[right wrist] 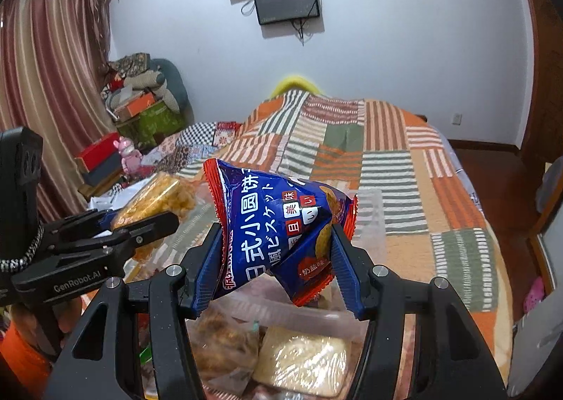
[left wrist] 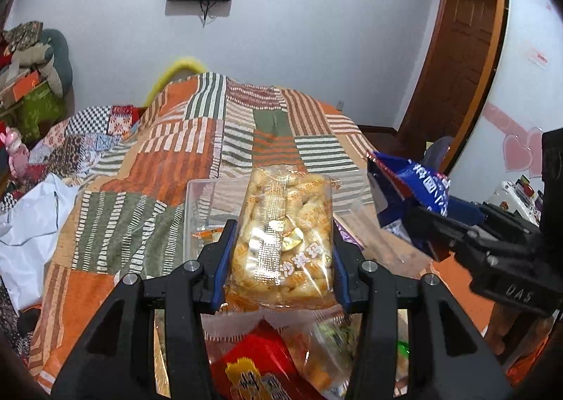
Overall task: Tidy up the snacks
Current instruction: 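Lift both bags and carry them over the clear plastic box, then open both grippers to drop the bags into the box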
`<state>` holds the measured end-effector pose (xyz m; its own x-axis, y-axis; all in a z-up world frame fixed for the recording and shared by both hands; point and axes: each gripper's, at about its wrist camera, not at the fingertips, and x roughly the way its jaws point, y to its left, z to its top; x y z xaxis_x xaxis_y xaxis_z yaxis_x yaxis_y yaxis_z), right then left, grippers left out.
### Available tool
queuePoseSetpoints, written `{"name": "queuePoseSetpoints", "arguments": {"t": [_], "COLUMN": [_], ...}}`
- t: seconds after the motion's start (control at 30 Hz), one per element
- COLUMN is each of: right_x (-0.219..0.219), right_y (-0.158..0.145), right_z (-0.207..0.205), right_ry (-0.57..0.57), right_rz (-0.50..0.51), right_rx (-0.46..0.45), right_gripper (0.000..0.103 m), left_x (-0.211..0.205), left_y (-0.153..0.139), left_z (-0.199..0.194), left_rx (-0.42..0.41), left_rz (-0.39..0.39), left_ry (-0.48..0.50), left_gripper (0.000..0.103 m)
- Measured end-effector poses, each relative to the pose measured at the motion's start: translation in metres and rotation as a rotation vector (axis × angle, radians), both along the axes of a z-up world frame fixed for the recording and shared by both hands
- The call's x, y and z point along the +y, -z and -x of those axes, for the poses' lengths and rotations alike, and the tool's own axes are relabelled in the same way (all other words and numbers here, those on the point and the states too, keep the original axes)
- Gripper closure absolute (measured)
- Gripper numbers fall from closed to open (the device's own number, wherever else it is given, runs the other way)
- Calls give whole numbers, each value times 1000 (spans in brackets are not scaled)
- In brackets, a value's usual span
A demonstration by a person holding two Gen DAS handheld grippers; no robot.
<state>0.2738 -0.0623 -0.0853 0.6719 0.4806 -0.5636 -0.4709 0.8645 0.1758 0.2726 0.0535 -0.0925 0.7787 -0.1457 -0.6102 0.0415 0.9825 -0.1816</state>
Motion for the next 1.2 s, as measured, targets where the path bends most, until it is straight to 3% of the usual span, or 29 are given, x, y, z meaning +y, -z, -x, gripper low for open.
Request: {"name": "queuePoseSetpoints", "arguments": {"t": [0.23, 0.53, 0.93, 1.2], "right_x": [11, 16, 8, -8], "right_y": [13, 25, 10, -6], "right_z": [-17, -31, -22, 6], "right_ry": [-31, -51, -32, -35], "right_rz": [29, 42, 47, 39], "right_rx": [66, 127, 88, 45], "right_gripper": [48, 45, 41, 41], "left_x": [11, 14, 12, 16], "left_y": [14, 25, 11, -7], "left_z": [-23, -33, -18, 24], "left_rx": [86, 131, 98, 70], "left_rz": [47, 55, 26, -27], "left_ry": [-14, -19, -18, -2], "left_gripper": [56, 56, 55, 55]}}
